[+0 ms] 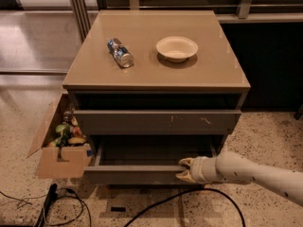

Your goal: Open middle drawer

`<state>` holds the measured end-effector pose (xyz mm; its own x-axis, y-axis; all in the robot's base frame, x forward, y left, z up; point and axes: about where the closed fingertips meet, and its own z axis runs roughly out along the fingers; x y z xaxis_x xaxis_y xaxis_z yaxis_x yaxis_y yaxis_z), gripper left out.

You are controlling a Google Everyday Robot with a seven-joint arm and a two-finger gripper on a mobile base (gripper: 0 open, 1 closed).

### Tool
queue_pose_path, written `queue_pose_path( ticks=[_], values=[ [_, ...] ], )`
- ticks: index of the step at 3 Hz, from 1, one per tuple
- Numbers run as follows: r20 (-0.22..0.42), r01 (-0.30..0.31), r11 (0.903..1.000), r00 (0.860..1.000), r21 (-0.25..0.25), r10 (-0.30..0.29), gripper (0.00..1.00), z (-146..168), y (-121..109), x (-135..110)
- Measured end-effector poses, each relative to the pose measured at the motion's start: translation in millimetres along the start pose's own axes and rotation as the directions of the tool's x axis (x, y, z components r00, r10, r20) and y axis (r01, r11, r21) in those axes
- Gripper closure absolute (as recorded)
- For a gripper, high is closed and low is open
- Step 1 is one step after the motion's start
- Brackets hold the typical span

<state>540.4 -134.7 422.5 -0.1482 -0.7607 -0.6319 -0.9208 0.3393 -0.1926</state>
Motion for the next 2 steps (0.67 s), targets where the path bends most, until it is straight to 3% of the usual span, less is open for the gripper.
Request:
queue_pose_path(
  ticks=[2],
  values=[
    [0.0, 0.0, 1.0, 1.0, 0.0, 0.0, 0.12, 0.0, 0.0, 0.0]
  ],
)
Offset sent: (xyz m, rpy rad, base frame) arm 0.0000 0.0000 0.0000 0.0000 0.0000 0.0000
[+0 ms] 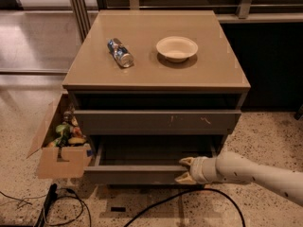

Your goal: Open middle drawer

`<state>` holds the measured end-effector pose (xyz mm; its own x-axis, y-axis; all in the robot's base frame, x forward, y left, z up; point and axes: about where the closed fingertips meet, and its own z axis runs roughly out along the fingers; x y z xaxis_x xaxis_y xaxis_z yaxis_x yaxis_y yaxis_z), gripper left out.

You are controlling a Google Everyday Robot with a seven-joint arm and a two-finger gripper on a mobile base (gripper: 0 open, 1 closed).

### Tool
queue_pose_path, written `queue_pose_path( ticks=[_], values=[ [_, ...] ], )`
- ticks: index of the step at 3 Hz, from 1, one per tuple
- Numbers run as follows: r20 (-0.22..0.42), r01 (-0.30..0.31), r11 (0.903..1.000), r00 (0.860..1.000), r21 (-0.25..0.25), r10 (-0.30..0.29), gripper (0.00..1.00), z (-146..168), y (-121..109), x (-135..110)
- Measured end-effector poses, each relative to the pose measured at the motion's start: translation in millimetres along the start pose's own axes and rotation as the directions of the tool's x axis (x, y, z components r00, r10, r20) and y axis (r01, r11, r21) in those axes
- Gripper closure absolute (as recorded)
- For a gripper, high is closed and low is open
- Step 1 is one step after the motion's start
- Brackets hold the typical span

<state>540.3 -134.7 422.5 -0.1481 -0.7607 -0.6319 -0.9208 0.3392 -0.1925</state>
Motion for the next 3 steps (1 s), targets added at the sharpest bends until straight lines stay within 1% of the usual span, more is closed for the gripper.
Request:
queue_pose_path(
  ticks=[1, 2, 3],
  values=[
    [0.0, 0.0, 1.0, 1.0, 0.0, 0.0, 0.0, 0.0, 0.0, 0.0],
    [0.0, 0.0, 1.0, 1.0, 0.0, 0.0, 0.0, 0.0, 0.0, 0.0],
    [0.0, 0.0, 1.0, 1.0, 0.0, 0.0, 0.14, 0.1, 0.1, 0.0]
  ],
)
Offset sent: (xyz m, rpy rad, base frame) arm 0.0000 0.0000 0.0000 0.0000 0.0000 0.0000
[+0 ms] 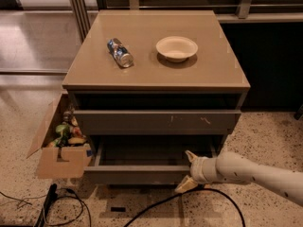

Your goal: Open middle drawer

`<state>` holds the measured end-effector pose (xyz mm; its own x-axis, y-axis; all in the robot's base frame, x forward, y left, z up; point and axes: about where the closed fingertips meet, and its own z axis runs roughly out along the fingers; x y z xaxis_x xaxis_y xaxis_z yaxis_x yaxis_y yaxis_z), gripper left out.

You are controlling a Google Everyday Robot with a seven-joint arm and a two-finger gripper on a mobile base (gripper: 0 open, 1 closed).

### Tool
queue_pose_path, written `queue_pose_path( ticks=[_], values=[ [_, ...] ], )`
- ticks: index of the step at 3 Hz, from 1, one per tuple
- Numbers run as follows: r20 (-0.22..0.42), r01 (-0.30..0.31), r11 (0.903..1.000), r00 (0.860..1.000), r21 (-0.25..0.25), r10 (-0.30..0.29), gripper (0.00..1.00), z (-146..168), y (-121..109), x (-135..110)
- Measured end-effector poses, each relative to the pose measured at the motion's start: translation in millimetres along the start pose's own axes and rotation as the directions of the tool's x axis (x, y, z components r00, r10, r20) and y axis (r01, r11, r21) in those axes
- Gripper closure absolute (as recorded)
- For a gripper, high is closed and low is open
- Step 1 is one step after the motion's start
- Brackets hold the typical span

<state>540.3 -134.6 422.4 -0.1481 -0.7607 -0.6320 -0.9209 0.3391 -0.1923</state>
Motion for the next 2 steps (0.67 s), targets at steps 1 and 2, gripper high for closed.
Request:
queue_pose_path(
  ticks=[1, 2],
  values=[
    [0.005, 0.004, 0.9999, 1.0, -0.01, -0.004, 0.37, -1.0, 7.9, 1.7],
    [0.028, 0.008, 0.9981, 1.0, -0.062, -0.006, 0.61, 2.5, 36.4, 3.7]
  ],
)
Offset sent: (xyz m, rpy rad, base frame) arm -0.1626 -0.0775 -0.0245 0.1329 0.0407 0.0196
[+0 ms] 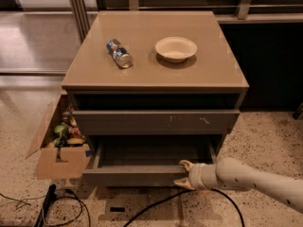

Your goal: Open middle drawer

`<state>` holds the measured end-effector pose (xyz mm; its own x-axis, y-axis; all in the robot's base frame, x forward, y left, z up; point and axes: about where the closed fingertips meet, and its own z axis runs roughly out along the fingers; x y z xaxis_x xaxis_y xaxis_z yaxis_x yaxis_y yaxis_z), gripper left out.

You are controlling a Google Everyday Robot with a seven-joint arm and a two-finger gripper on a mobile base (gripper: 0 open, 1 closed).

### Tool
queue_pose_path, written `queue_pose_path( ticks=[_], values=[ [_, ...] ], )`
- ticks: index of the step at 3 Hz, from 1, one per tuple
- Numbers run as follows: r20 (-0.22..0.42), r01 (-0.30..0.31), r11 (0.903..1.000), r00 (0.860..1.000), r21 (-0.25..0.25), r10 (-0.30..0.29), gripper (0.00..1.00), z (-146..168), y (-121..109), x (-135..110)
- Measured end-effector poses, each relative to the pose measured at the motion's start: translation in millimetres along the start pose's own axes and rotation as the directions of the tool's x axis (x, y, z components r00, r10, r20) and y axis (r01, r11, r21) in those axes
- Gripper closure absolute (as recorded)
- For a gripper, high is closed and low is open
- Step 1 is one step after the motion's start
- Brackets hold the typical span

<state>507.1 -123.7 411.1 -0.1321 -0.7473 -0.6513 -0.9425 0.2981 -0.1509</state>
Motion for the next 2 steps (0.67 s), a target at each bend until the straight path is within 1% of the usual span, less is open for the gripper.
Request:
queue_pose_path(
  ticks=[1, 2],
  values=[
    [0.0, 0.0, 1.0, 1.0, 0.0, 0.0, 0.92, -6.4, -2.4, -5.9],
    [0.0, 0.0, 1.0, 1.0, 0.0, 0.0, 1.0, -8.9, -3.2, -8.1]
  ],
)
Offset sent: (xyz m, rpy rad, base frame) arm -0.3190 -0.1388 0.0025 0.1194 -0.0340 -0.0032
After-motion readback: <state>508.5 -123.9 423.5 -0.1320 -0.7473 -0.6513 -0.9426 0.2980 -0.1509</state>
